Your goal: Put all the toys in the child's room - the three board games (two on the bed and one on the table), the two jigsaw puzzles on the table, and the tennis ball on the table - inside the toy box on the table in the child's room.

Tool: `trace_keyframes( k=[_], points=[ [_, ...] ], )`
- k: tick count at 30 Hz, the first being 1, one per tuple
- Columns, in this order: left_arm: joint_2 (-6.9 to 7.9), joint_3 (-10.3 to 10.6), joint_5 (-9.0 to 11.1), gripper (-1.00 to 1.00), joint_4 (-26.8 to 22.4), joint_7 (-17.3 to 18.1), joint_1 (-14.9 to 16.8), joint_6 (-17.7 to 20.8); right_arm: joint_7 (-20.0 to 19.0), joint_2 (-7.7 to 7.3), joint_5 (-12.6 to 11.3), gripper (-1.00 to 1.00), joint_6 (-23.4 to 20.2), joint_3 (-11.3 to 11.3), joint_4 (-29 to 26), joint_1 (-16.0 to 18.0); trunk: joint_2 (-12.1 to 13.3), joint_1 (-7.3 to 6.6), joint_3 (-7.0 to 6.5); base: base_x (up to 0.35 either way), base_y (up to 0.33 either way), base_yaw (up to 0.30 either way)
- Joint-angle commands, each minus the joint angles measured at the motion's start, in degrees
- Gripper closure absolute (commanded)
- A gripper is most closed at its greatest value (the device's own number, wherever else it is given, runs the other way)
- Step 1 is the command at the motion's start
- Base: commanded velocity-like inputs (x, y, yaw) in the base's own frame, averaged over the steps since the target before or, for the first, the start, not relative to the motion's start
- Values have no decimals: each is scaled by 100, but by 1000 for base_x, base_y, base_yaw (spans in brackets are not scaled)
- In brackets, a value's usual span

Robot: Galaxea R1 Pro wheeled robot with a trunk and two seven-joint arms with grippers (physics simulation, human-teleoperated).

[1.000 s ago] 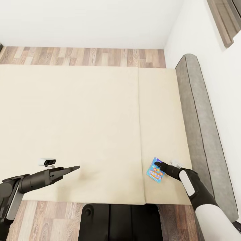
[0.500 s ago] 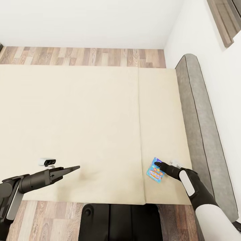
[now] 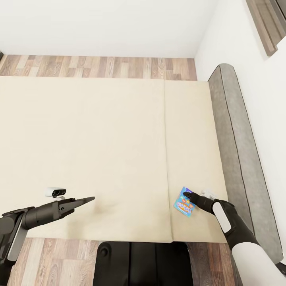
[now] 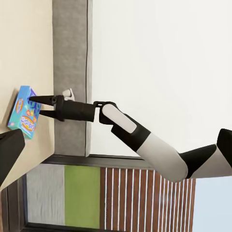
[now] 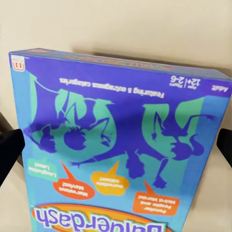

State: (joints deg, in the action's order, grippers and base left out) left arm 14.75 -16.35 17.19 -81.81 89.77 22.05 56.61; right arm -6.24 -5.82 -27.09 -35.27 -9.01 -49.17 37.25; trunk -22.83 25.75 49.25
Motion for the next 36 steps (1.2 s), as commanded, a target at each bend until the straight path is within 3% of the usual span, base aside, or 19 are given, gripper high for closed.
trace_keyframes(
  k=[1,26,36],
  points=[
    [2,0,-4,-100,-1,23,1,61,-26,2,11,-100,-33,-18,-3,2,-9,3,9,0,0,0],
    [2,0,-5,-100,-1,23,1,64,-35,0,2,-100,-47,-32,3,2,-9,3,29,0,0,0],
    [-3,4,-5,-100,-1,23,1,62,-517,2,35,-100,-43,-40,4,2,-9,3,29,0,0,0]
  ],
)
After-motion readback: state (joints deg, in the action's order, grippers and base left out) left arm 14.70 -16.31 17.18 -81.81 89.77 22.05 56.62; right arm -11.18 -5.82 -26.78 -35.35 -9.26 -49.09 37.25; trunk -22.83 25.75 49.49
